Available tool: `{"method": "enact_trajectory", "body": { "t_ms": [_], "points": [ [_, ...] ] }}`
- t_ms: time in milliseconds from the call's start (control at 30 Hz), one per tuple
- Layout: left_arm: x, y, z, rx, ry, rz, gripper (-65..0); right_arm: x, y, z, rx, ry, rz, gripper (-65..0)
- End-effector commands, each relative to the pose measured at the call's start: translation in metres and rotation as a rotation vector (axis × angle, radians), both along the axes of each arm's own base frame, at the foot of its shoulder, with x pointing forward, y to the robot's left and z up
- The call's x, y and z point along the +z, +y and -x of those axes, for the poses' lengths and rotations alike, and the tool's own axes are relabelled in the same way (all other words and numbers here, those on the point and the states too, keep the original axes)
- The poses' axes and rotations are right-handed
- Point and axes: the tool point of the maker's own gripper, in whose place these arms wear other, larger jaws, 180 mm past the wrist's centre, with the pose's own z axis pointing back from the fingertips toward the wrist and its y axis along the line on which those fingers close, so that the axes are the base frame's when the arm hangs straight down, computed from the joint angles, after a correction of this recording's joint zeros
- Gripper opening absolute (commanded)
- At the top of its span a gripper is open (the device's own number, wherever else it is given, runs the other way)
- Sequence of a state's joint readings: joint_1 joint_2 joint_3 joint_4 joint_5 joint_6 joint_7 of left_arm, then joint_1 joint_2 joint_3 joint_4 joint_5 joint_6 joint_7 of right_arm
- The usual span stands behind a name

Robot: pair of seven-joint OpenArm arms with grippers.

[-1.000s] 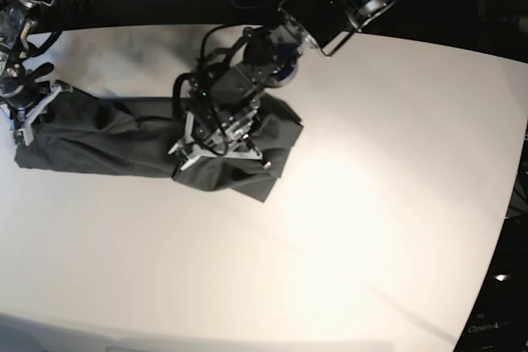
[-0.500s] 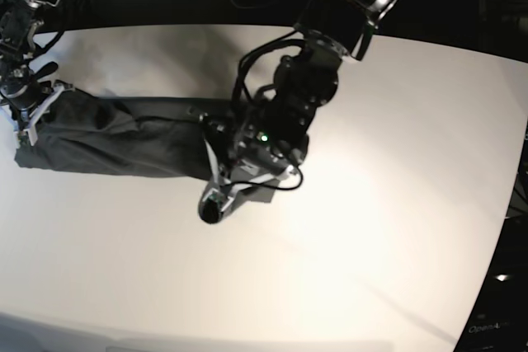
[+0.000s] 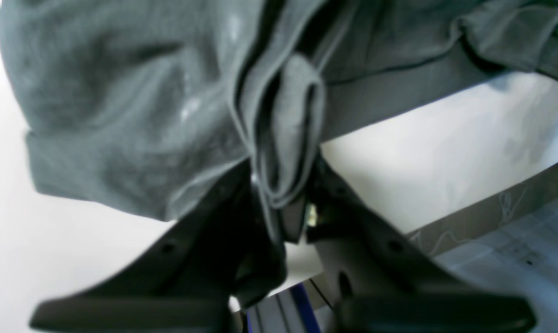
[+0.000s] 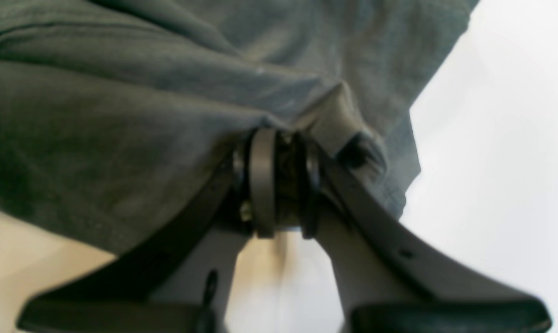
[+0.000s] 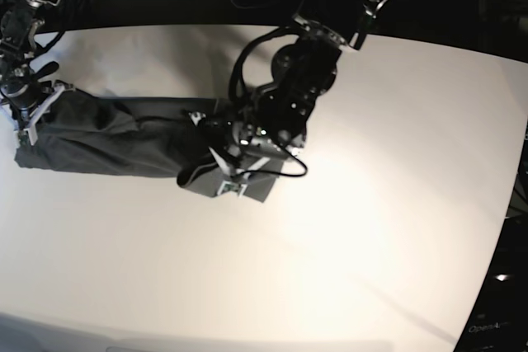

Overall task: Fold the T-shirt properly
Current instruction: 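Press and adjust the folded end with the left gripper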

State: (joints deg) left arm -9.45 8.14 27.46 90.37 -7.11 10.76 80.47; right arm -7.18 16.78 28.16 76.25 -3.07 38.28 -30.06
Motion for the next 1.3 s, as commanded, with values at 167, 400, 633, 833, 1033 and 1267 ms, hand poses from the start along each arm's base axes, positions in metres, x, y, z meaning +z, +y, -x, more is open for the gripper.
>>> {"method": "enact_trajectory", "body": {
  "t_ms": [167, 400, 633, 833, 1033, 1267],
  "points": [
    [-0.004, -0.002, -0.001, 0.135, 0.056, 0.023, -61.9, -0.019, 0.003, 0.026, 0.013, 0.135, 0.008, -57.5],
    [-0.019, -0.024, 0.005, 0.341, 0.274, 0.16, -61.9, -0.019, 0.003, 0.026, 0.013, 0.135, 0.008, -57.5],
    [-0.005, -0.035, -0.004, 0.438, 0.362, 0.24, -61.9, -0.019, 0.003, 0.026, 0.015, 0.135, 0.008, -57.5],
    [0.02, -0.047, -0.009, 0.41, 0.35, 0.327, -61.9, -0.017, 0.005, 0.022, 0.021, 0.11, 0.005, -57.5],
    [0.039, -0.049, -0.014, 0.396, 0.299, 0.371, -61.9, -0.017, 0.005, 0.022, 0.022, 0.108, 0.004, -57.5],
    [0.023, -0.043, -0.032, 0.453, 0.255, 0.333, -61.9, -0.016, 0.005, 0.02, 0.022, 0.104, 0.005, -57.3]
  ]
}}
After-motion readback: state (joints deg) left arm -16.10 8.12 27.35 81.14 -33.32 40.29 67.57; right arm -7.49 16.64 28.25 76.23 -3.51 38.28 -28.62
